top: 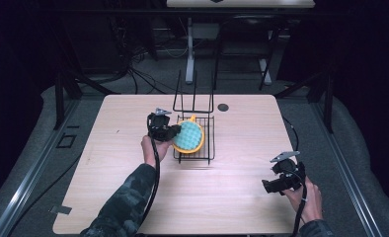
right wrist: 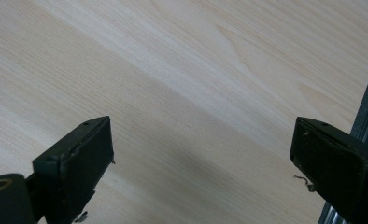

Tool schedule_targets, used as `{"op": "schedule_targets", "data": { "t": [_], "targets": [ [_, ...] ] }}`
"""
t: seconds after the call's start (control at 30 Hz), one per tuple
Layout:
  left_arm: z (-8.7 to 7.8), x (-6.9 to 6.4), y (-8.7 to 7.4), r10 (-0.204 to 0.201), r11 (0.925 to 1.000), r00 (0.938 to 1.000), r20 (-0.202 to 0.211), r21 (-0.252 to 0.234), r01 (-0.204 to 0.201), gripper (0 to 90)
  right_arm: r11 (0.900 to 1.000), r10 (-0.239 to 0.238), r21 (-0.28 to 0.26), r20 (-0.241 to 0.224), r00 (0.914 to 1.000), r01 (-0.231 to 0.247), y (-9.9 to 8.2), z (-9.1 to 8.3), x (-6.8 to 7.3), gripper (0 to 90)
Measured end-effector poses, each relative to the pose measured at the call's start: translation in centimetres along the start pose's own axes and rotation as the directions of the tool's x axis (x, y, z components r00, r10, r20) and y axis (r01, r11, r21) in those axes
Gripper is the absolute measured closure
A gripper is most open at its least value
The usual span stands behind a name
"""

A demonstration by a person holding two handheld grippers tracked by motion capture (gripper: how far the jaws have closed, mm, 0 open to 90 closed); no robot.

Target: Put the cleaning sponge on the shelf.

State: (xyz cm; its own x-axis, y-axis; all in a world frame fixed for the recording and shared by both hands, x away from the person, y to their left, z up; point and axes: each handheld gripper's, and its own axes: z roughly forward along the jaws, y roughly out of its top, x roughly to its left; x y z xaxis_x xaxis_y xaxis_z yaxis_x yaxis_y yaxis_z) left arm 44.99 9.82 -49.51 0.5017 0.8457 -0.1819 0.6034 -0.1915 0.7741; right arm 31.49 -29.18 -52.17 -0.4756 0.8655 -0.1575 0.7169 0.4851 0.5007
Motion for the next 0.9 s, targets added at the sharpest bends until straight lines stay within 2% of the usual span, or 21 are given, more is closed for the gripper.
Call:
{"op": "schedule_targets", "data": {
  "t": [0.27, 0.4, 0.6, 0.7, 0.9],
  "targets": [
    [1.2, -0.4, -0.4, -0.023, 0.9997, 0.9995, -0.021, 0.012, 0.023, 85.9, 1.0000, 0.000, -0.002, 0.000, 1.0000, 0.000, 0.0, 0.0, 0.0, 5.6],
    [1.5, -0.6, -0.6, -0.040, 0.9992, 0.9986, -0.035, -0.007, 0.040, 85.8, 1.0000, 0.006, -0.002, -0.004, 1.0000, -0.006, -0.1, 0.1, 0.1, 5.7],
    [2.3, -1.1, -1.0, -0.065, 0.9976, 0.9974, -0.031, 0.021, 0.066, 85.6, 1.0000, 0.007, 0.005, -0.013, 0.9999, -0.006, 0.0, 0.1, 0.1, 5.7],
    [2.8, -1.4, -1.1, -0.049, 0.9975, 0.9981, -0.036, 0.048, 0.051, 85.0, 1.0000, 0.007, 0.000, -0.012, 0.9999, -0.007, 0.0, 0.1, 0.2, 5.6],
    [3.3, -1.2, -1.4, -0.074, 0.9954, 0.9958, -0.054, 0.056, 0.077, 82.6, 1.0000, 0.008, 0.003, -0.016, 0.9998, -0.008, 0.0, 0.0, 0.2, 5.6]
  ]
}}
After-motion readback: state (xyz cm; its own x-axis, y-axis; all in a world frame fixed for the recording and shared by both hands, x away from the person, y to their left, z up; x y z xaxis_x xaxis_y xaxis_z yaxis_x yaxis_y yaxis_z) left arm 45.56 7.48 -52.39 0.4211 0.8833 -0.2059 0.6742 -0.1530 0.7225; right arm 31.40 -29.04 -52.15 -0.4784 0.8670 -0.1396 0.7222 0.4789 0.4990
